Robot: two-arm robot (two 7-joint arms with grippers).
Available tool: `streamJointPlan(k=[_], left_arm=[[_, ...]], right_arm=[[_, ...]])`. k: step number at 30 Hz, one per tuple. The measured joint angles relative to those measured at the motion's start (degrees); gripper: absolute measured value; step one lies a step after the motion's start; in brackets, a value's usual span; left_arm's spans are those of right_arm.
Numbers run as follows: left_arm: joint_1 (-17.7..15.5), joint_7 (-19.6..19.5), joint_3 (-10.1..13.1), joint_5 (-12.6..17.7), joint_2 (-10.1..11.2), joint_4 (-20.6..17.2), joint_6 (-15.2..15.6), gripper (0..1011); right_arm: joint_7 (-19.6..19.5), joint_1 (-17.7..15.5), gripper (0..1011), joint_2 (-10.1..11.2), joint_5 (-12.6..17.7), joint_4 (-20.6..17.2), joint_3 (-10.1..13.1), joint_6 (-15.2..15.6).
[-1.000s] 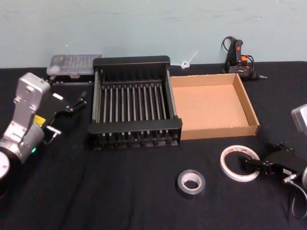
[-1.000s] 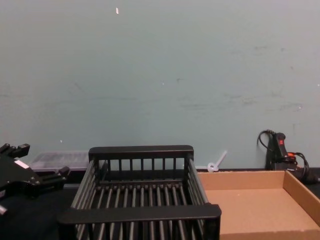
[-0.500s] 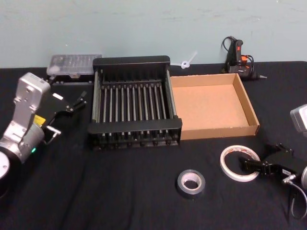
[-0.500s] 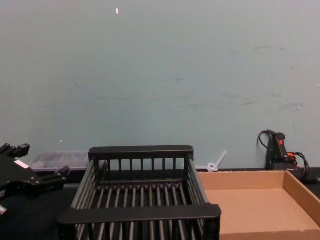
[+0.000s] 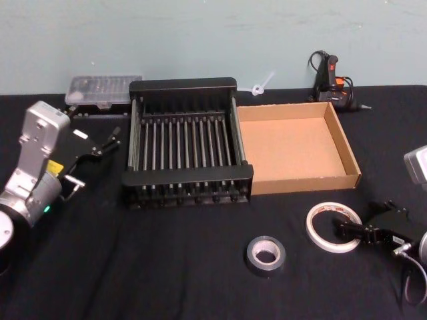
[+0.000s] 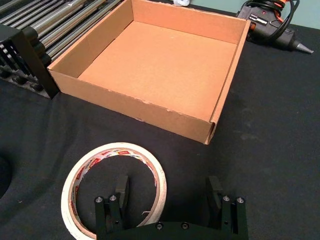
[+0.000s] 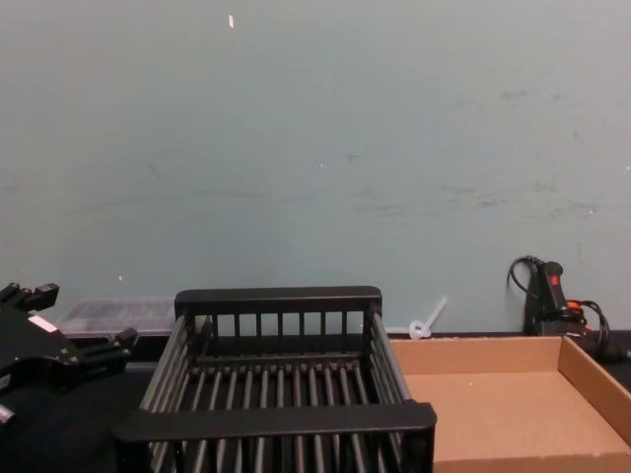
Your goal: Pick up the white tape and place it into the black box , Pick up the silver tape and place it into the brown box.
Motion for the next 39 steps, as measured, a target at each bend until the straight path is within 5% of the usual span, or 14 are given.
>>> streamJointPlan(k=[19,28,39], left_arm=[[0.0,0.0,0.0,0.0,0.0,0.0,0.0,1001],[0.0,0.0,0.0,0.0,0.0,0.0,0.0,1001],[0.0,0.0,0.0,0.0,0.0,0.0,0.0,1001]], right_arm=[[-0.1,0.0,977,0.1,0.0,0.0,-0.1,-0.1],[-0.1,0.0,787,0.1,0.0,0.0,-0.1,-0.1],[-0.1,0.0,394,0.1,0.1,0.0,-0.1,-0.1]])
